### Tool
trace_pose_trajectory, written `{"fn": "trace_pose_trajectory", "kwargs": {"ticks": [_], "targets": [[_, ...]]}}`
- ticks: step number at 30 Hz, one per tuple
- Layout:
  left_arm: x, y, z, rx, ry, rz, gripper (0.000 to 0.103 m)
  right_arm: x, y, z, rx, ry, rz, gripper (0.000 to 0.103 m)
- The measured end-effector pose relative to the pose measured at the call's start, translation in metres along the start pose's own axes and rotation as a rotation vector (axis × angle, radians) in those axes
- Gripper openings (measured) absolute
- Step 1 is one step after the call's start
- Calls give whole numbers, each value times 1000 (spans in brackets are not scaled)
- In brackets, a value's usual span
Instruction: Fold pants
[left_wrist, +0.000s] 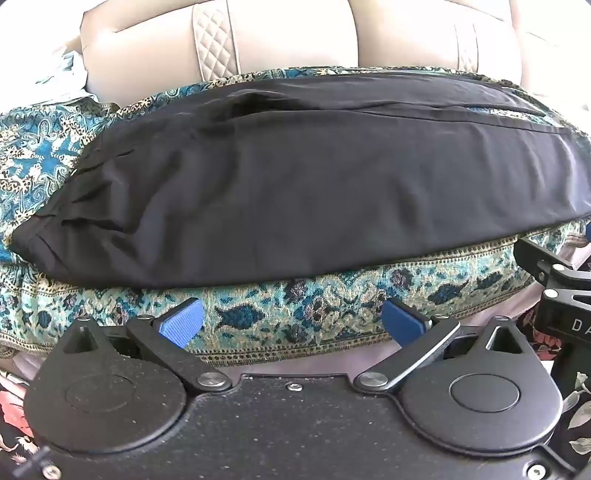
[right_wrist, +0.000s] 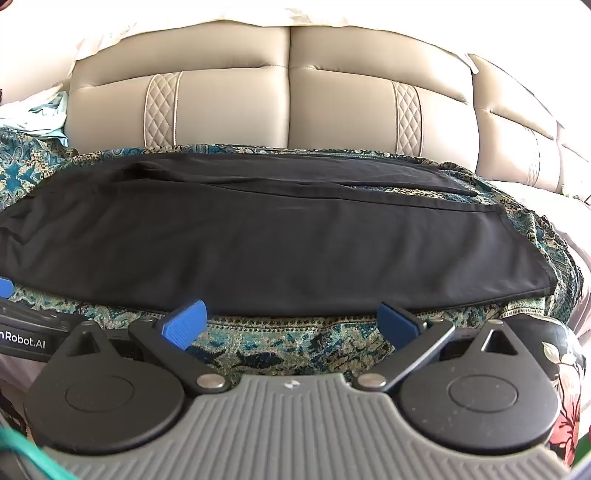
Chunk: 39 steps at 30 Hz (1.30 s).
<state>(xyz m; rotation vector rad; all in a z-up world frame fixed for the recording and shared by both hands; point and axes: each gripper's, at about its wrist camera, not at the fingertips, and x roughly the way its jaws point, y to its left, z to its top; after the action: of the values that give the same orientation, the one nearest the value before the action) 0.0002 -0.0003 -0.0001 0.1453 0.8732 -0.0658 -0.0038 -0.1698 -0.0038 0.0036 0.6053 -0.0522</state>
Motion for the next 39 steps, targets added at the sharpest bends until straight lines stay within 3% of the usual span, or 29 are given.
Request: {"fn": "trace_pose_trajectory", "kwargs": {"ticks": [39], "targets": [[-3,1,3,-10,1,-4,103,-2,3,2,-17,-6,-5,103]]}}
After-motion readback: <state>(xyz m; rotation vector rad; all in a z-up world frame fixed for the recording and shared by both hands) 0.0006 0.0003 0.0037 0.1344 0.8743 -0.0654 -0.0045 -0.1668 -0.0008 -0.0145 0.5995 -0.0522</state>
